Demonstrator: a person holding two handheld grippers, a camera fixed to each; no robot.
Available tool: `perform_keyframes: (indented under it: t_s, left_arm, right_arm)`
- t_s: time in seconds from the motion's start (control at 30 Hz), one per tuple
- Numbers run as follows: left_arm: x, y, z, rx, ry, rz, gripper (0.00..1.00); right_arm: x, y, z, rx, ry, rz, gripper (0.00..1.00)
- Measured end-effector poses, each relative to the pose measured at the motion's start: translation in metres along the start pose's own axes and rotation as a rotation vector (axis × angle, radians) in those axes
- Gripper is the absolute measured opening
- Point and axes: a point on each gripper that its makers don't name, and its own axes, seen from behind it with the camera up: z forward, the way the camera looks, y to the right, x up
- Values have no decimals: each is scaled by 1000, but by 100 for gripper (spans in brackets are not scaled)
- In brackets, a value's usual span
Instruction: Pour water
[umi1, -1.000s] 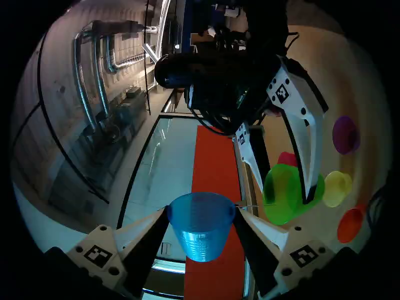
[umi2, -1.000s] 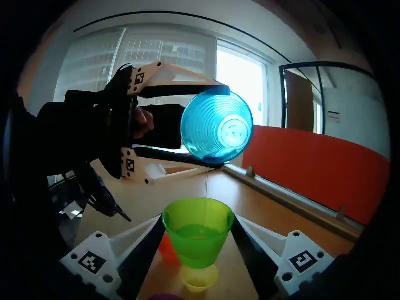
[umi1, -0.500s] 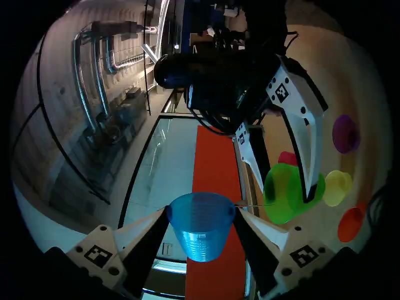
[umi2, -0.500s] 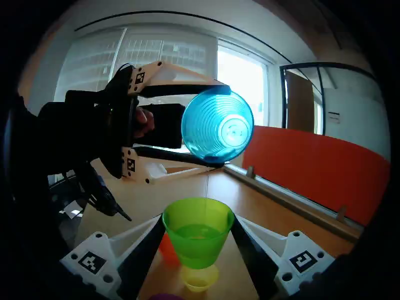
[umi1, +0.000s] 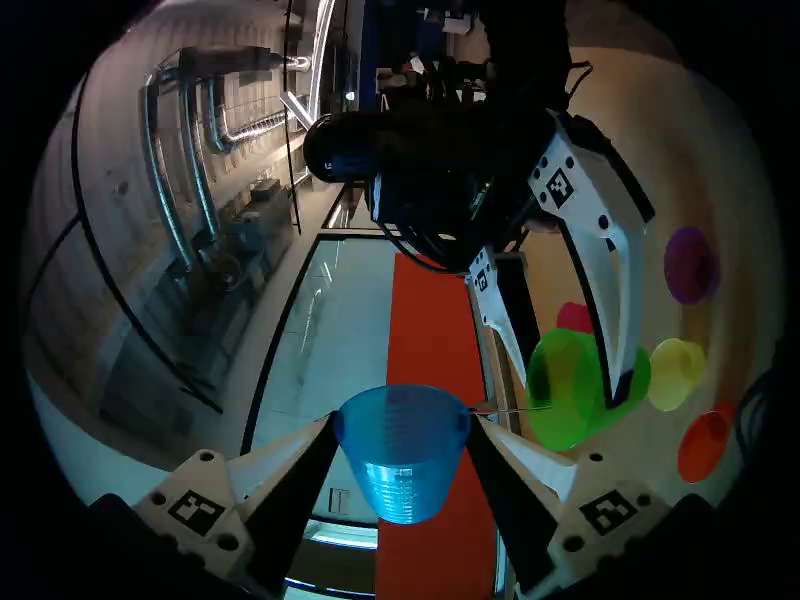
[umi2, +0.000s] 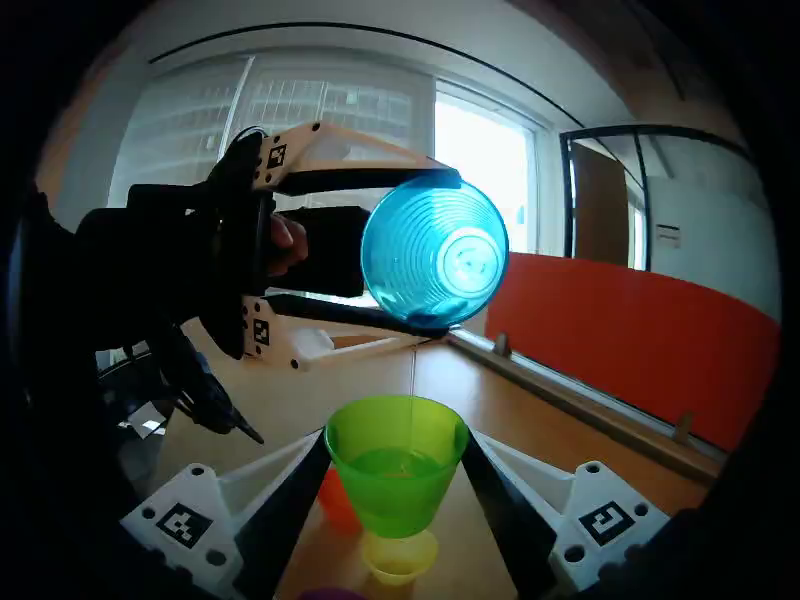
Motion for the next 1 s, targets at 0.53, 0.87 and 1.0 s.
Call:
perform_keyframes:
  t_s: [0.53,0.87,1.0]
  left_arm:
    - [2,1,0,2,1,13,87]
    - [6,7,-4,-1,1,19,87]
    - [6,8,-4,-3,1,23,87]
  right_arm:
    - [1,0,1,0,0,-3,92]
    - [2,1,1,-2,1,-4,92]
    - [2,1,1,-2,0,-5,92]
